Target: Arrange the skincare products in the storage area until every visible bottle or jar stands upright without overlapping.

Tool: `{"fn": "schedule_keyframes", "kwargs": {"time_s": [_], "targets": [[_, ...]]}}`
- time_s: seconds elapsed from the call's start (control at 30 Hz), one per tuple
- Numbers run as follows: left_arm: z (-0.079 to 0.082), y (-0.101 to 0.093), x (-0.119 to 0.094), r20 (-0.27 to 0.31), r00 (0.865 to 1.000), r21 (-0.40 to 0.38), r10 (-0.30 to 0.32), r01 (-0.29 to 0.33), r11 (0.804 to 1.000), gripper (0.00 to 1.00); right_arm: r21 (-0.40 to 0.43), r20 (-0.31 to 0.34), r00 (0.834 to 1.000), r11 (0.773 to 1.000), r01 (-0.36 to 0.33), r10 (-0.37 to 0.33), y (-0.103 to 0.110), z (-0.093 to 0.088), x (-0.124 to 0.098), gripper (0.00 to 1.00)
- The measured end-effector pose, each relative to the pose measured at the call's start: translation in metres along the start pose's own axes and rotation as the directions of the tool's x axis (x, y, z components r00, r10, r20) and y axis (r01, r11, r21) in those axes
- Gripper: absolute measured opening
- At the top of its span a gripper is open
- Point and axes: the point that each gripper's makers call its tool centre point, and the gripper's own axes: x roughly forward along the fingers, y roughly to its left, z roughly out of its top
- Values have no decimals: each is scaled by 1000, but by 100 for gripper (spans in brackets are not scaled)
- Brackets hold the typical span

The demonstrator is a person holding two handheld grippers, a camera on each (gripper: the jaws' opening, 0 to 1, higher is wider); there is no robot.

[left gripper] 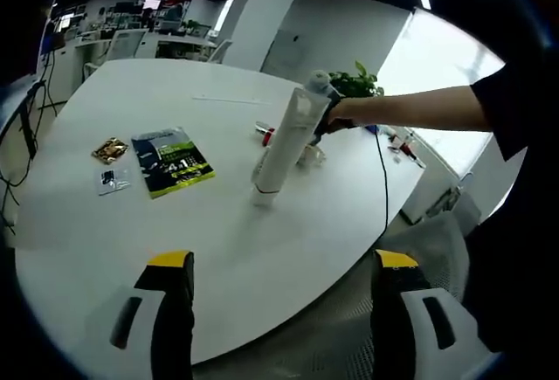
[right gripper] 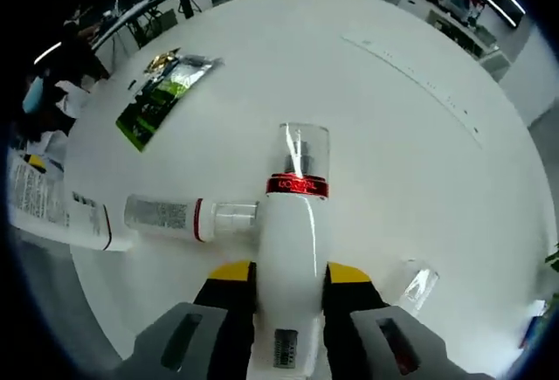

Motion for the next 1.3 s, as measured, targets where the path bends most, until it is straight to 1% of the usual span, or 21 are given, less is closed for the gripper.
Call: {"fn": "schedule_keyframes", "kwargs": {"time_s": [0.03,0.1,0.17,0.2,0.33,0.4,0.53,0.63,0.7,0.73,0.77,0.8,0.87,0.9,0.93,0.97,1.03,1.07,1.1,1.17,1.3], "targets": [[0,-1,0,-1,1000,1,-1,1,1000,76,15,14,1000,1000,-2,1,-1,1,0,19],[0,-1,0,-4,1000,1,-2,2,1000,76,121,62,998,992,-26,18,0,3,-1,19],[-1,-1,0,-6,1000,2,-5,5,1000,76,280,127,991,957,-79,45,5,2,-7,18],[-1,-2,0,-8,1000,3,-7,7,1000,76,357,150,987,928,-108,57,-3,6,-7,18],[4,-3,-2,15,1000,-20,-15,15,1000,76,434,234,969,883,-179,81,3,2,-18,18],[6,-2,-3,32,999,-42,-20,22,999,75,481,280,955,847,-226,96,5,0,-25,18],[14,-8,-3,82,995,-104,-50,58,993,74,529,392,915,791,-308,94,13,2,-52,18],[18,-11,-4,88,994,-97,-60,68,993,74,537,462,883,765,-355,86,15,0,-64,18],[21,-17,-5,83,994,-79,-71,77,994,73,550,521,849,727,-411,87,20,1,-75,18],[23,-21,-5,84,993,-70,-82,87,994,73,555,563,823,700,-449,81,21,1,-80,18],[25,-24,-5,87,992,-67,-89,95,993,73,548,591,802,688,-476,85,26,1,-86,18],[29,-27,-5,95,991,-66,-99,105,992,73,532,640,764,671,-517,81,39,3,-98,18],[38,-34,-5,117,985,-66,-123,132,989,73,503,705,705,645,-575,79,50,6,-114,18],[44,-36,-6,132,982,-67,-135,144,987,73,479,747,661,630,-611,74,57,8,-125,18],[48,-38,-7,141,980,-67,-141,152,986,73,465,768,636,622,-630,69,61,8,-132,18],[54,-41,-7,154,976,-66,-150,162,985,73,436,806,589,613,-659,60,66,10,-145,18],[61,-45,-9,166,973,-56,-161,172,983,73,383,857,514,606,-697,50,76,12,-164,19],[66,-48,-10,173,971,-49,-167,178,983,73,377,866,499,597,-708,46,78,12,-169,19],[69,-50,-11,177,969,-42,-173,183,982,73,364,876,481,604,-709,37,82,12,-177,19],[77,-57,-13,184,965,-28,-185,193,981,73,332,888,458,637,-695,36,90,10,-189,19],[102,-77,-18,253,937,-41,-241,260,965,72,306,901,433,675,-671,23,106,8,-206,19]]}}
